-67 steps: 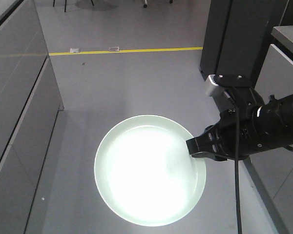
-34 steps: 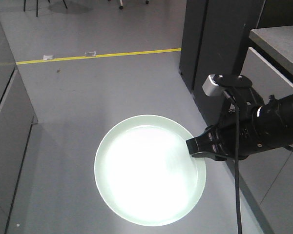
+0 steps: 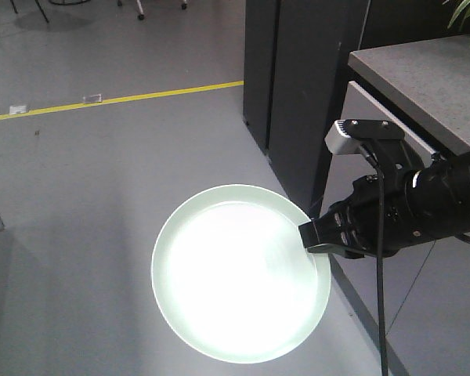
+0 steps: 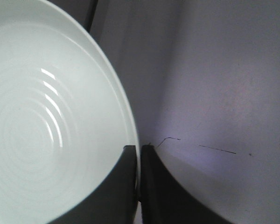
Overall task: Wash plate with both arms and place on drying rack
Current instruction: 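Hold the plate while the base turns toward the sink counter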
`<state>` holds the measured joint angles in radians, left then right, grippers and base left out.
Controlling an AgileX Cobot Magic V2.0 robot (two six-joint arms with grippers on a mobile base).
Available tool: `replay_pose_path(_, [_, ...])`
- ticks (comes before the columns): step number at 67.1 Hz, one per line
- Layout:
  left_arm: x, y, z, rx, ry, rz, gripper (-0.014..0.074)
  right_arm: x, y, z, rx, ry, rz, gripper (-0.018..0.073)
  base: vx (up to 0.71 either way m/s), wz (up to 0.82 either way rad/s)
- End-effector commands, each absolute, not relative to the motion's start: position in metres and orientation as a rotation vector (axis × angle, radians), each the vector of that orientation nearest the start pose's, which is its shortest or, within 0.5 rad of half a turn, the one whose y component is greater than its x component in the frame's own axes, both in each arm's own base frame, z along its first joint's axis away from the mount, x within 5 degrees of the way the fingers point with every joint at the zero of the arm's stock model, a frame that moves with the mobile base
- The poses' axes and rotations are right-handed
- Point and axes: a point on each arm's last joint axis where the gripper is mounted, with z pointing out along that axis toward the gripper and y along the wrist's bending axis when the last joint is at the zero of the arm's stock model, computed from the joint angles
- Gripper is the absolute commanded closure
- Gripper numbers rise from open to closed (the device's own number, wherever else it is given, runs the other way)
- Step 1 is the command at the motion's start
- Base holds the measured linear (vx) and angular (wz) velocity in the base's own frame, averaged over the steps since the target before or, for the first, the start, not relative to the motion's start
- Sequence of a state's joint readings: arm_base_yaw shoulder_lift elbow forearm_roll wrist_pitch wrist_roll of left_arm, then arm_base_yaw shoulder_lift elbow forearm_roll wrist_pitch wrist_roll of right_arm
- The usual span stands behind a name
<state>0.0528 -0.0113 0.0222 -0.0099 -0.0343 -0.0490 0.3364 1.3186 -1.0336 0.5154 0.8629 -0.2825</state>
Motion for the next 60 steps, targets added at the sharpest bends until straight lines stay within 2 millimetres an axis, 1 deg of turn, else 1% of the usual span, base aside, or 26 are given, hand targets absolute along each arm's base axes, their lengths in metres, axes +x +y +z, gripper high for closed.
replay_pose_path(1, [0.0518, 0.0029, 0.2261, -0.086, 1.343, -0.014, 0.0603, 0.2369, 0.1194, 0.3267, -0.463, 2.441, 0.671, 0.0561, 0.18, -0.25])
replay_pose_path(34, [0.0518, 0.0029, 0.2261, -0.086, 1.343, -0.014, 0.0603, 0.2369, 0.1194, 0.3267, -0.463, 2.441, 0.671, 0.0561, 0.17, -0.25])
replay_pose_path(60, [0.0518, 0.0029, 0.2261, -0.086, 1.343, -0.014, 0.0603, 0.2369, 0.1194, 0.3267, -0.463, 2.441, 0.671, 0.0561, 0.10, -0.29])
